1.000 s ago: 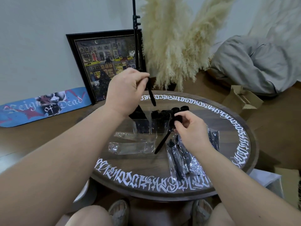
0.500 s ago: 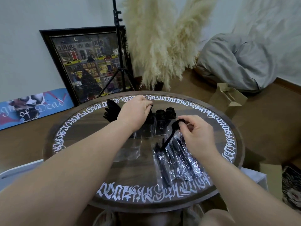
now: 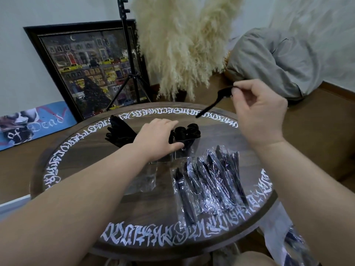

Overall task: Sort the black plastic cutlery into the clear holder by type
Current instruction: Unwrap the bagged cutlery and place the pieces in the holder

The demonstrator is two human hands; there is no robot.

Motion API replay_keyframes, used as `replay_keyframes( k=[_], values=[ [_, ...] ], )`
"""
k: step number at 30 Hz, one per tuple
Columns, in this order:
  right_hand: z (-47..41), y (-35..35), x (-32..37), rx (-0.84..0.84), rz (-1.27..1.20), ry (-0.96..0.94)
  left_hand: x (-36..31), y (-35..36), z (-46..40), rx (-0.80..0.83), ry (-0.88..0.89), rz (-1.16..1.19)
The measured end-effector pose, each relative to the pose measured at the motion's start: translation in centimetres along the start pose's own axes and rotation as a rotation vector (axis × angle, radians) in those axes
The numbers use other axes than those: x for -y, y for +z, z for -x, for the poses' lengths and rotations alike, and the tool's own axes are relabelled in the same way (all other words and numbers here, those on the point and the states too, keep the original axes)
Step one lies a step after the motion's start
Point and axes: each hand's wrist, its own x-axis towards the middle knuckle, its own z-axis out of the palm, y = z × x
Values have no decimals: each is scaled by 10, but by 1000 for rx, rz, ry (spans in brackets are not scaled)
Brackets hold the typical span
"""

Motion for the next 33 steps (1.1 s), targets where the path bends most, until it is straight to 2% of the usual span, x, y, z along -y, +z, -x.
replay_keyframes(
  k=[3, 6, 10, 16, 21, 33],
  values=[
    [-12, 17, -9, 47, 79, -52, 0, 3, 0, 3, -6, 14],
    [-8, 36, -20, 163, 145, -91, -1, 6, 1, -15, -9, 57],
    [3, 52, -30, 338, 231, -37, -1, 11, 1, -27, -23, 114],
    [15, 63, -34, 605, 392, -52, 1, 16, -1, -53, -9, 135],
    [23, 69, -37, 793, 416, 40, 2, 18, -1, -70, -5, 140],
    [30, 74, -46, 843, 290, 277, 0, 20, -4, -116, -33, 189]
  ],
)
